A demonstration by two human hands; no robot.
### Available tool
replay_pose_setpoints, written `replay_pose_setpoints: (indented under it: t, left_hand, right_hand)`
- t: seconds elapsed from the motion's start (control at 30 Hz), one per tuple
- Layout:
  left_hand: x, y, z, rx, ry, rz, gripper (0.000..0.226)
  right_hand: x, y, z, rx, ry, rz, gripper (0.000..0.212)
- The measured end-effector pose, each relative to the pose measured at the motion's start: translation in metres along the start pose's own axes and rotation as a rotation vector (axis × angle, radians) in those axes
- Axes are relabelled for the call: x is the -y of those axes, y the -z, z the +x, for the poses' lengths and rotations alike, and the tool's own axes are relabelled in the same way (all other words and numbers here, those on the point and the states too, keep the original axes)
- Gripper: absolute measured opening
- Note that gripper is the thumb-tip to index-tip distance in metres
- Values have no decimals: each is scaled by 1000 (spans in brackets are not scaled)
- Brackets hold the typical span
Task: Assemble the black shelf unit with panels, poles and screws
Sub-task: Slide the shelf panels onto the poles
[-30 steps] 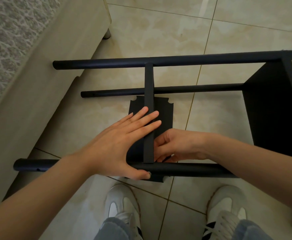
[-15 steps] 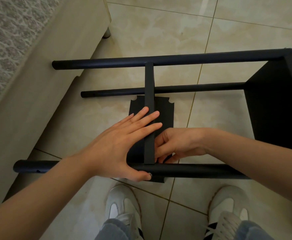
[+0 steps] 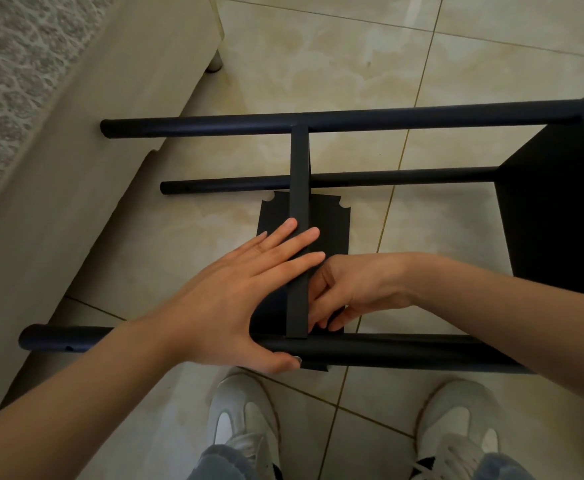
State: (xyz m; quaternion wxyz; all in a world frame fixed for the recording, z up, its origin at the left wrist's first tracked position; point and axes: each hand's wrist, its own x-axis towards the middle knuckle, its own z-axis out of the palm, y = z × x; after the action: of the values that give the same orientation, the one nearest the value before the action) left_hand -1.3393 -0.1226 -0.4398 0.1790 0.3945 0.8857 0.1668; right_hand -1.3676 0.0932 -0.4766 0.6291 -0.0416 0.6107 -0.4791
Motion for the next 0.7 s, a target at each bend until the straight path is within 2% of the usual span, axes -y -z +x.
replay_pose_setpoints:
  t: [0.23, 0.53, 0.7]
  left_hand:
    - [0, 0, 1, 3, -1, -2, 108]
    - [0, -1, 0, -2, -6, -2, 108]
    - [1, -2, 1, 2, 3, -17, 109]
  right_hand:
    - [1, -1, 3, 22, -13, -12, 10]
    - [0, -3, 6, 46, -29, 15, 18]
    - [-1, -1, 7, 90, -22, 27, 12]
